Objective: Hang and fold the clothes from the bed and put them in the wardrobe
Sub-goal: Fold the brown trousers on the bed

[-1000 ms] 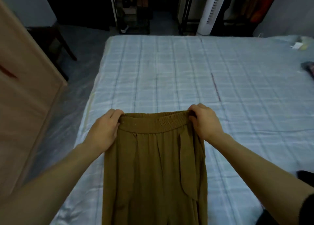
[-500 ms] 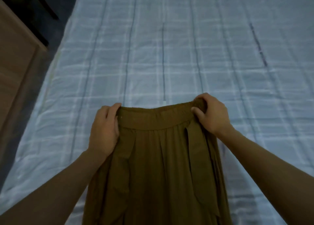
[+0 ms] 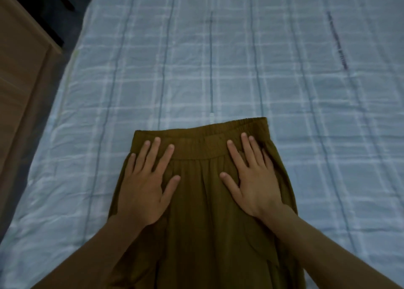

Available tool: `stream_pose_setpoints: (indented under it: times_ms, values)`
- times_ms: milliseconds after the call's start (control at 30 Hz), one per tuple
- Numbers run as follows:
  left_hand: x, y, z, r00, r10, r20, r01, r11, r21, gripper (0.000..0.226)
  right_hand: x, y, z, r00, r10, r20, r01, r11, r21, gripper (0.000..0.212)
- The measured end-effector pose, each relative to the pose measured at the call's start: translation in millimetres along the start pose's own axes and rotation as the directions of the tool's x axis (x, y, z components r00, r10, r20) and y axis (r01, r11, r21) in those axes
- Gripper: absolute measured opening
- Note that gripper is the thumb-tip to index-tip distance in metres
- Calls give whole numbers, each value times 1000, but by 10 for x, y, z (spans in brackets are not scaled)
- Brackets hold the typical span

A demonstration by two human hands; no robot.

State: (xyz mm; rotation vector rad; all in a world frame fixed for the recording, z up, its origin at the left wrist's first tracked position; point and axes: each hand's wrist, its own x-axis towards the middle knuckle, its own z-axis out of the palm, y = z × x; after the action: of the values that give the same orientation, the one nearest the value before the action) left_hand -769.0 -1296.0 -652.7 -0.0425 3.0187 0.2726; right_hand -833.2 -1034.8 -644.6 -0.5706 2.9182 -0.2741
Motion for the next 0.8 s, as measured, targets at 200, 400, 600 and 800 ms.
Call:
stream_pose_setpoints:
  times_ms: [200, 400, 600, 800]
  values:
    - [75, -11, 80, 1000, 1, 6, -1, 1000, 27, 72, 79, 49, 132, 1000, -2, -10, 1, 999, -42, 76]
    - [91, 60, -99, 979, -92, 183, 78, 994, 81, 71, 48, -11, -31, 989, 54, 136, -42, 996, -85, 74]
    - [-1323, 627, 1, 977, -37, 210, 30, 999, 39, 72, -1525, -311, 63, 984, 17, 179, -11, 999, -34, 69]
    - [-3095, 879, 309, 983, -3, 181, -11, 997, 74, 70, -3230, -388, 294, 988, 18, 154, -21, 1000, 20, 66]
